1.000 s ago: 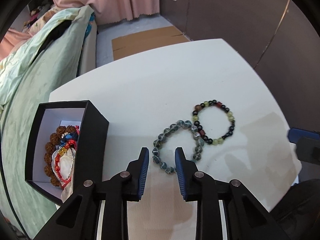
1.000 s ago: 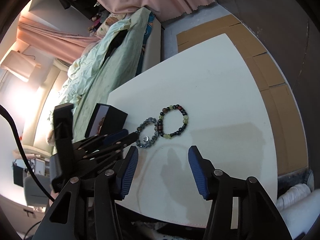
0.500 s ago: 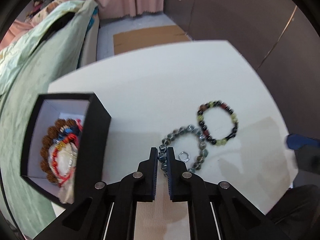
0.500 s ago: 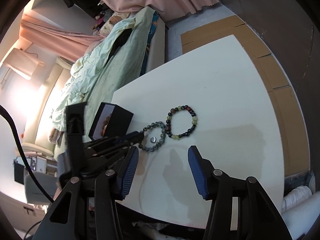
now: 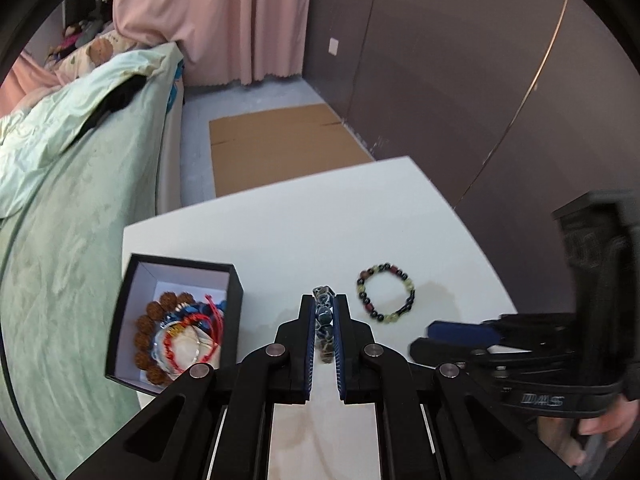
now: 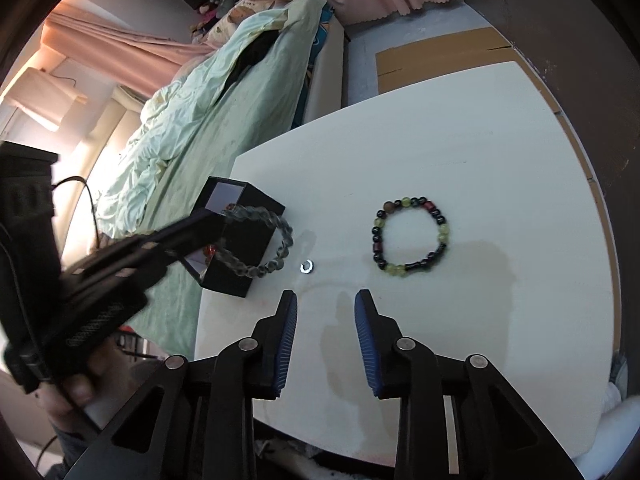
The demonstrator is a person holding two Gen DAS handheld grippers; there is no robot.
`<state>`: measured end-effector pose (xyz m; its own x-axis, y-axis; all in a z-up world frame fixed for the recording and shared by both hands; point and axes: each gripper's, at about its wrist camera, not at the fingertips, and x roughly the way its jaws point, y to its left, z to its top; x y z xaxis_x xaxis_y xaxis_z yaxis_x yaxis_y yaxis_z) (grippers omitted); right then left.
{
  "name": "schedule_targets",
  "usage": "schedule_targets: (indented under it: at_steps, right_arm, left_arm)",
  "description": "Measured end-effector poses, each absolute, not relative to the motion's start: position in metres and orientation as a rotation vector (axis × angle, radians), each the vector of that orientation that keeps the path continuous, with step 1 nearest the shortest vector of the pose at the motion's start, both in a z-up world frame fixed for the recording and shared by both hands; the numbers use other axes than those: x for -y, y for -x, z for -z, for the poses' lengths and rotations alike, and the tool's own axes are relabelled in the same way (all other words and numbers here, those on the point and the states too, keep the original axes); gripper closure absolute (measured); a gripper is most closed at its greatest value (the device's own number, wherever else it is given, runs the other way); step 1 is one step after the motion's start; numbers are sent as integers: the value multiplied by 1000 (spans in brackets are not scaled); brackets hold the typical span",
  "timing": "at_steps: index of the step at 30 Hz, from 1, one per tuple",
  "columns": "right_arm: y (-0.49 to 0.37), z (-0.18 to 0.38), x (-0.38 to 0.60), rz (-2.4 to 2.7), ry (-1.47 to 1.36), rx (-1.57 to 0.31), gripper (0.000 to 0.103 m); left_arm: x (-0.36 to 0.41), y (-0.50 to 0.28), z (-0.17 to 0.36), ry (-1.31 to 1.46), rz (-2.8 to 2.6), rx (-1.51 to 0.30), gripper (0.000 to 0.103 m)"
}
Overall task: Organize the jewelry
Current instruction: 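Carry the grey bracelet toward the box with the left gripper while the right grasps the small silver ring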
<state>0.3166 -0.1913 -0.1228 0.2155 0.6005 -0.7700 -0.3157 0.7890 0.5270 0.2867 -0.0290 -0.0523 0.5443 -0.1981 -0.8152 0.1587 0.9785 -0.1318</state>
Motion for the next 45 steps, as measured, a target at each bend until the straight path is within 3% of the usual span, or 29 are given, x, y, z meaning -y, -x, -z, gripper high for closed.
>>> schedule_targets:
  at_steps: [24, 34, 45]
  right_arm:
    - [-335, 154, 97, -550, 19, -1270, 73]
    - [-329, 159, 78, -490, 182, -1259, 88]
    - [-321, 123, 96, -488, 84, -1167, 90]
  left_arm:
    - [-72, -282, 30, 135, 173, -866, 94]
    - [-97, -281, 37, 161, 159, -871, 94]
    - [-97, -298, 40, 136, 179, -894, 94]
